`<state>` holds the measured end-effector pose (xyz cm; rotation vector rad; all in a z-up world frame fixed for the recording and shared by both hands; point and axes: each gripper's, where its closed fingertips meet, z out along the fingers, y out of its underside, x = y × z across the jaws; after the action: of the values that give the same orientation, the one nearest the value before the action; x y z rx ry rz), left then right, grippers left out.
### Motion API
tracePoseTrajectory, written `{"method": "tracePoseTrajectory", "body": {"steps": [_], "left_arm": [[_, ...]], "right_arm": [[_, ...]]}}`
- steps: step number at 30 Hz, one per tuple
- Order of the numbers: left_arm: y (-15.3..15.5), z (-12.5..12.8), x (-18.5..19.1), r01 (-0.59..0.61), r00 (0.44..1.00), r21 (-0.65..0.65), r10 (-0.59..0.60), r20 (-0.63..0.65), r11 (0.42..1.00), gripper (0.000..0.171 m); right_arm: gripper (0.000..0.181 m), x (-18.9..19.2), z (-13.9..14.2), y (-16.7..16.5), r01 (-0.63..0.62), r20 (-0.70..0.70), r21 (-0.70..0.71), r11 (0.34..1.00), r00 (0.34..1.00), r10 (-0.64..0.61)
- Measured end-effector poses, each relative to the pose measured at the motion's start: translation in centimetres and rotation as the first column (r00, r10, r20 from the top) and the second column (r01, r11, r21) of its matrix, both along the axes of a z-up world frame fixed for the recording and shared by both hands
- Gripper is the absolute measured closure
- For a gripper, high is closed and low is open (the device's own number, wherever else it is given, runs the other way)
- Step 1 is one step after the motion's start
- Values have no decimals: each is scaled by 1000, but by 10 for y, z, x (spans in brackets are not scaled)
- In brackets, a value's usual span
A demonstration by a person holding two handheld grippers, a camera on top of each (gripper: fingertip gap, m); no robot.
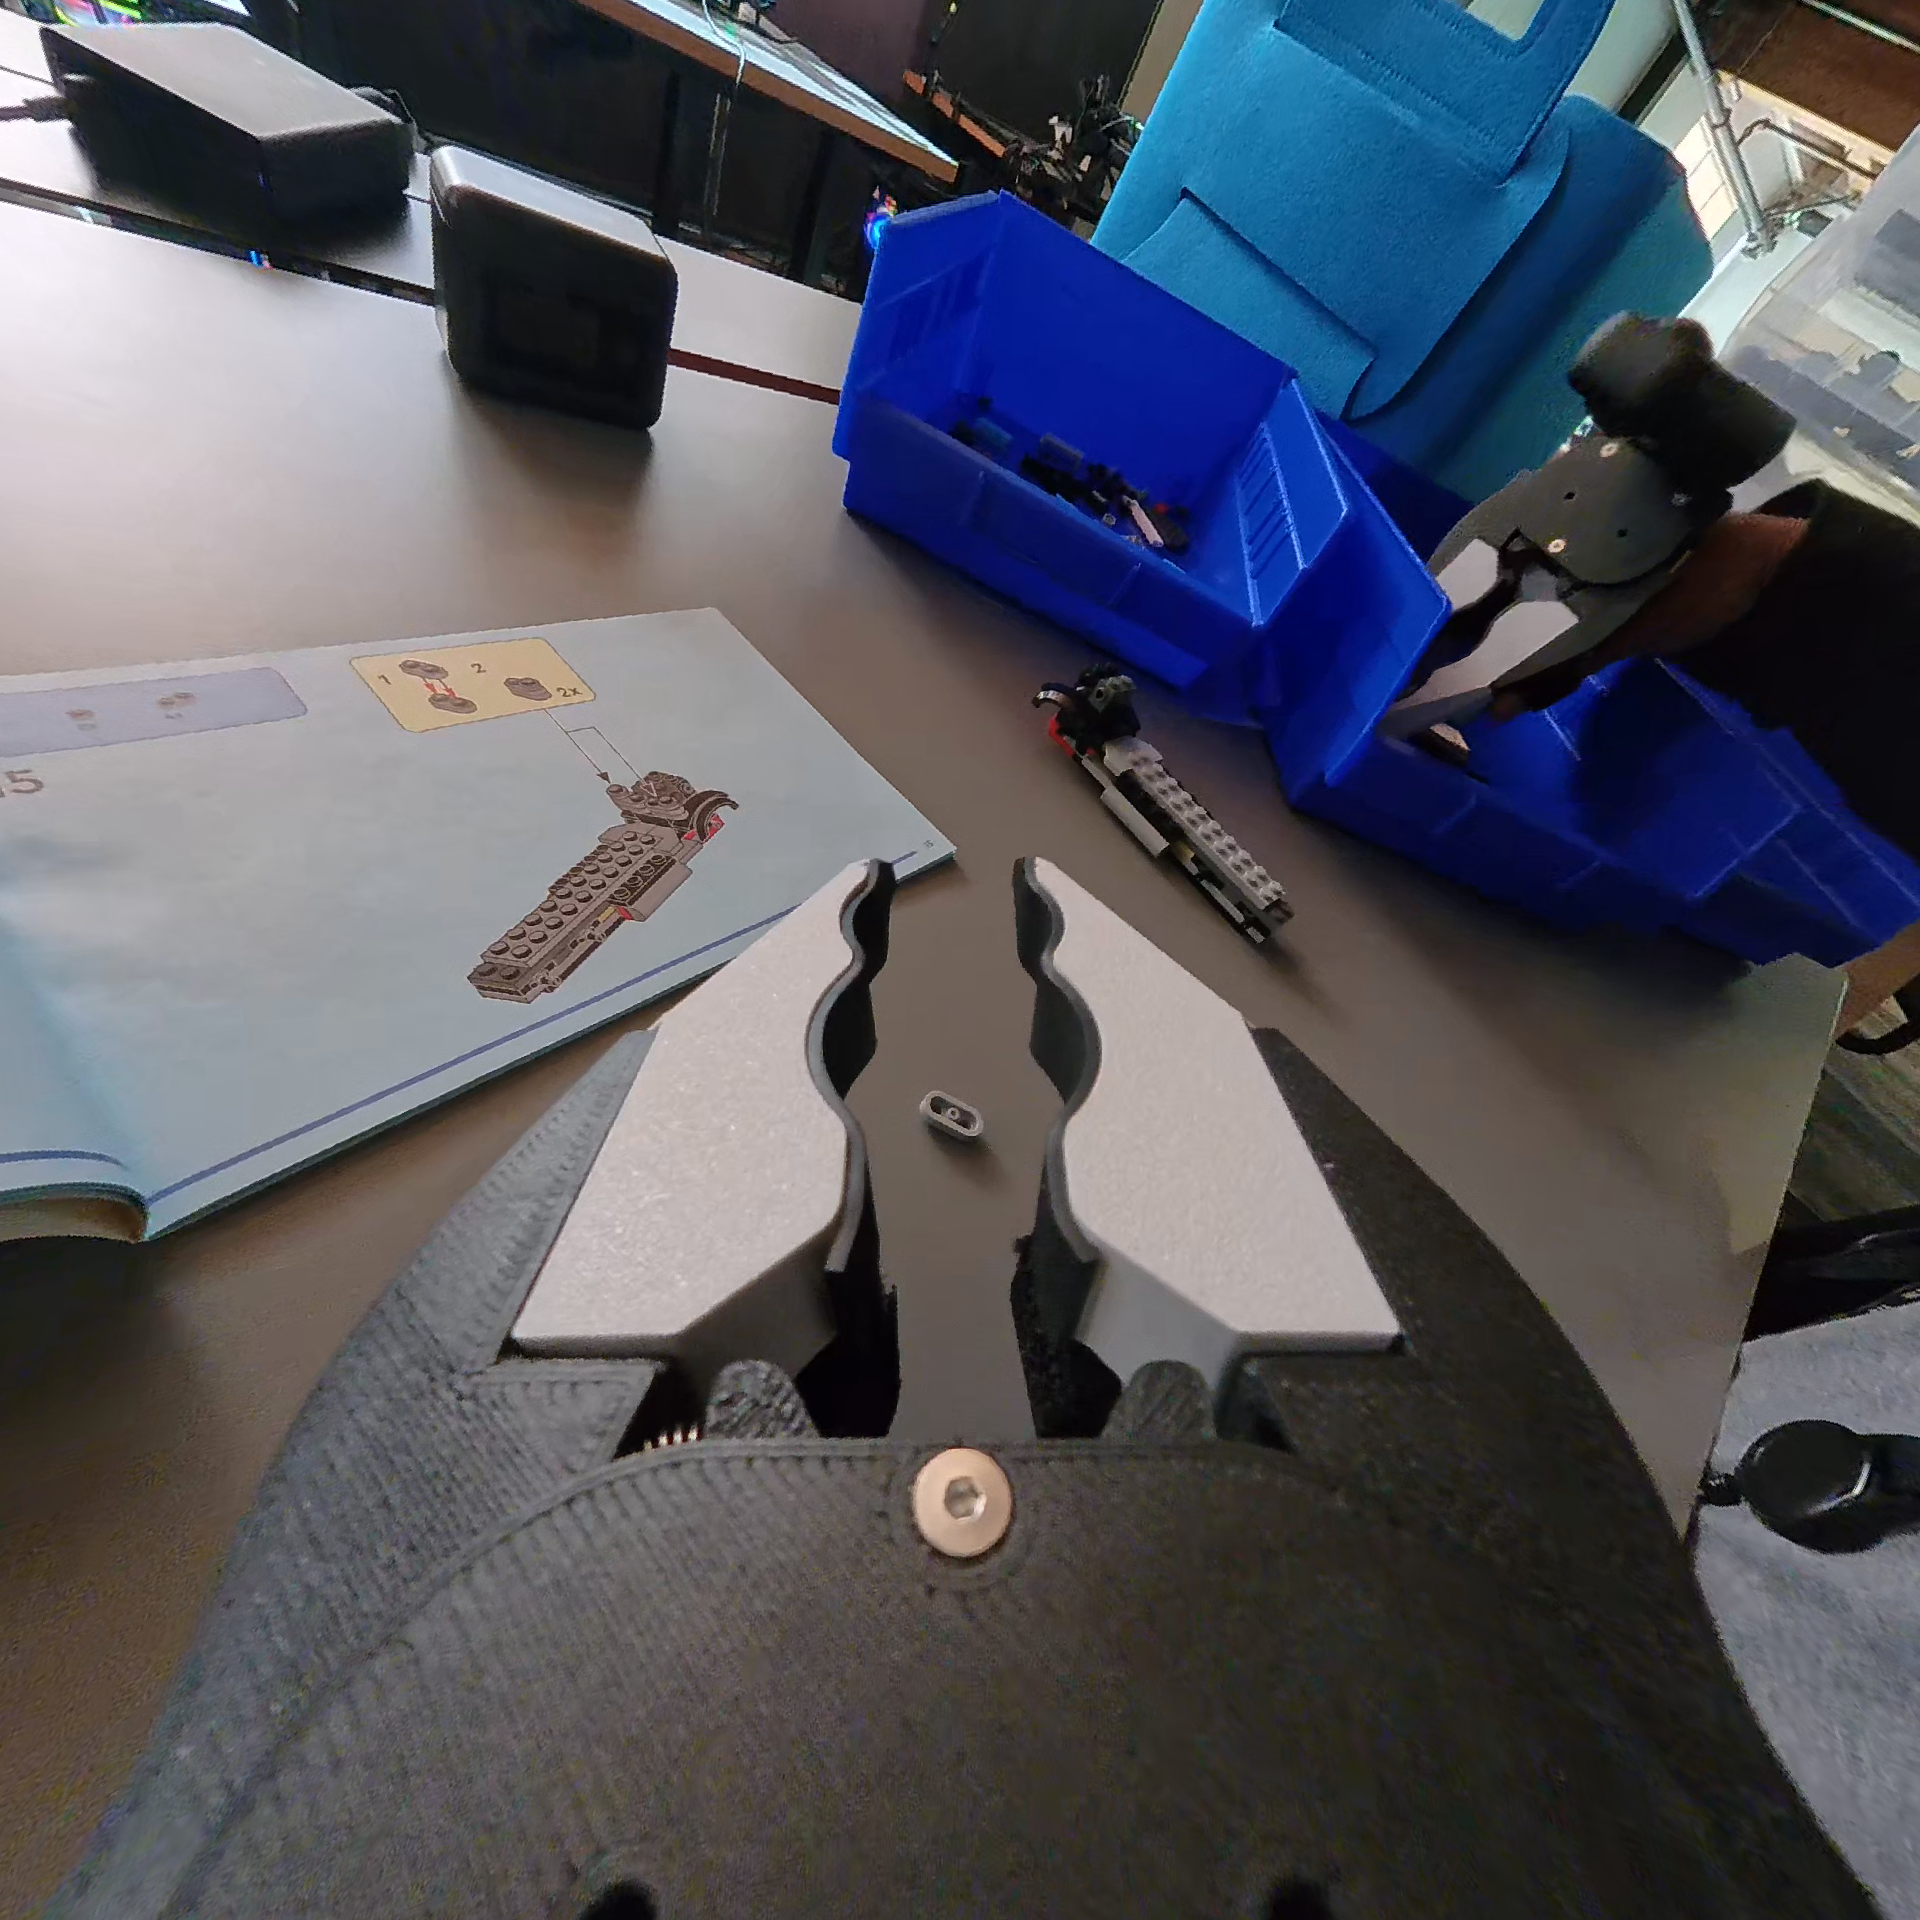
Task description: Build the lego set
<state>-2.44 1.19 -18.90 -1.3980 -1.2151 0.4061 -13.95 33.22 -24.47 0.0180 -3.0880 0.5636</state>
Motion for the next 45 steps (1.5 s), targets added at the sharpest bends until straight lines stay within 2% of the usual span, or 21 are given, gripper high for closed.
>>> {"method": "tracePoseTrajectory", "body": {"steps": [2,5,8,10,13,18,21,25,36,41,45], "left_arm": [[0,1,0,1,1000,8,-1,-6,1000,147],[-1,3,1,2,1000,22,-2,-11,1000,147],[-2,3,1,2,1000,36,-2,-9,999,147],[-2,3,0,3,1000,45,-3,-6,999,147],[-2,2,0,11,1000,56,-11,1,998,147],[0,1,1,34,999,65,-35,15,997,147],[0,1,4,37,999,67,-38,11,997,147],[-2,3,5,30,1000,81,-31,3,996,147],[-1,-1,4,30,999,63,-32,28,998,147],[0,-4,3,22,999,33,-23,40,999,147],[1,-7,2,17,999,11,-18,49,1000,147]], "right_arm": [[171,2,19,-8,35,-19,-60,998,999,-36],[172,18,64,-35,78,-34,-222,972,996,-87],[172,50,104,-69,109,-27,-385,916,991,-129],[172,77,114,-95,125,-7,-464,877,989,-145],[172,118,103,-138,147,58,-547,824,989,-138],[172,153,41,-200,177,131,-542,822,983,-125],[172,156,19,-217,192,146,-526,828,980,-135],[172,152,3,-218,191,122,-496,847,981,-150],[158,146,6,-214,234,149,-517,823,972,-183],[157,142,18,-208,273,180,-583,765,962,-206],[157,139,33,-198,309,216,-659,685,951,-221]]}}
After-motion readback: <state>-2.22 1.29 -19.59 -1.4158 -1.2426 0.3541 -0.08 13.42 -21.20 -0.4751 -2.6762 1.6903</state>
